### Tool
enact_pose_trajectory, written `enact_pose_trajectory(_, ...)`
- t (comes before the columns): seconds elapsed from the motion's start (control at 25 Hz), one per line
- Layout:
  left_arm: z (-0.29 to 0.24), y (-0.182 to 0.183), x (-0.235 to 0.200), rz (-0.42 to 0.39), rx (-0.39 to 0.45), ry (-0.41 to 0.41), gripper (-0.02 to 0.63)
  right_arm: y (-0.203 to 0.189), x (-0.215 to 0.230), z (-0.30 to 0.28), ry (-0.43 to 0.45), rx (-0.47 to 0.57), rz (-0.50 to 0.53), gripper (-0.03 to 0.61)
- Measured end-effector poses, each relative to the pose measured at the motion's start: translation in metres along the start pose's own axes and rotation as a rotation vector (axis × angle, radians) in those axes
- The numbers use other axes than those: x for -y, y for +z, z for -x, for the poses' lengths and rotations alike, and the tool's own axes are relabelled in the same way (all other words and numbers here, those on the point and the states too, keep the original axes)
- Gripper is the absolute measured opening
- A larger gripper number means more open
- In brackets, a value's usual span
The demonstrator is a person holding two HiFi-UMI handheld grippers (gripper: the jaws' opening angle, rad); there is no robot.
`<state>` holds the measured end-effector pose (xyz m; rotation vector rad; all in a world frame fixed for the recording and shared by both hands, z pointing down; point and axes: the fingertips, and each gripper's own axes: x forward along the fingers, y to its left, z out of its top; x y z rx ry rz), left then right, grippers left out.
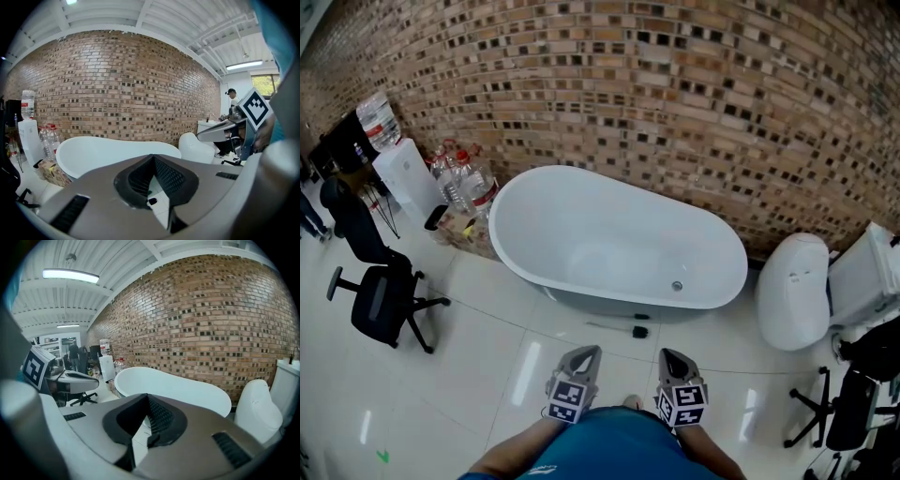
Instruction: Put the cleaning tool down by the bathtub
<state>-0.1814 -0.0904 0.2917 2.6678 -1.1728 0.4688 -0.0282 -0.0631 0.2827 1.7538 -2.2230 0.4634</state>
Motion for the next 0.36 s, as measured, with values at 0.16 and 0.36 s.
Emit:
enact_pose_trajectory(0.16,0.0035,-0.0009,0.0014,0.003,-0.005,-0.004,0.002,-0.0003,-0.0021,0.0002,0.004,-0.008,-0.002,0.012)
enact_pose_trajectory(0.36,0.0077,0.0028,0.0062,0.011,-0.017,-0.003,0.002,0.0034,-0.0018,0.0046,0.012,-0.023,-0.007,0.012)
